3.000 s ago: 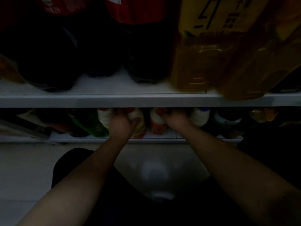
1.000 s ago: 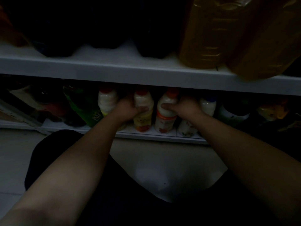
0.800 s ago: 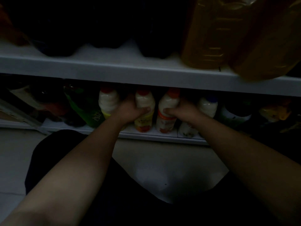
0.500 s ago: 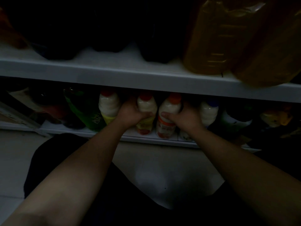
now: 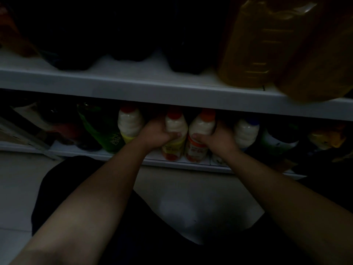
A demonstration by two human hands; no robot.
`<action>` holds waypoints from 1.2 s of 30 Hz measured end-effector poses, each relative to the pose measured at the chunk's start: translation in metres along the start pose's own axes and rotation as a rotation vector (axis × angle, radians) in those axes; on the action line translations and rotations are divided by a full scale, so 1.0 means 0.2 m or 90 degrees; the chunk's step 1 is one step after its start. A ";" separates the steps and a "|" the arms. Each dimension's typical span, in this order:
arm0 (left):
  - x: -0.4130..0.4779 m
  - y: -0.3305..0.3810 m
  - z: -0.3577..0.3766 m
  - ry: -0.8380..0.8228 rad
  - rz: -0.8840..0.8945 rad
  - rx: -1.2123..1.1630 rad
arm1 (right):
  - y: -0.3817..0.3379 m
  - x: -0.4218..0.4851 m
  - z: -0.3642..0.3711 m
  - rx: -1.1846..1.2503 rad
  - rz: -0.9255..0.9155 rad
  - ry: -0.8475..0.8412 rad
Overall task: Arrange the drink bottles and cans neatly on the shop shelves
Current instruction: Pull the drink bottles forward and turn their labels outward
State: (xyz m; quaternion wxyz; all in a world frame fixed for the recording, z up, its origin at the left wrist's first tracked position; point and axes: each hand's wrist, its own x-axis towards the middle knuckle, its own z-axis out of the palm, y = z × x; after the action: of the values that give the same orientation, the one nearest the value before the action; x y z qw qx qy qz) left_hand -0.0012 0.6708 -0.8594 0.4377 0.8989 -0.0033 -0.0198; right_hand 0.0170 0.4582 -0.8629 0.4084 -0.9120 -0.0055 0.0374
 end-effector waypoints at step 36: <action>-0.12 -0.14 -0.38 0.212 -0.130 0.296 | -0.20 -0.39 0.52 -0.105 -0.229 -0.261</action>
State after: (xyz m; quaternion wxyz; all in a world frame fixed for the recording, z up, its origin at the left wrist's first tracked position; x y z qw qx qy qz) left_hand -0.0220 0.7483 -0.8342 0.2107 0.9616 0.1542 0.0850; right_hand -0.0684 0.5599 -0.8969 0.3232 -0.9001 -0.2525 0.1472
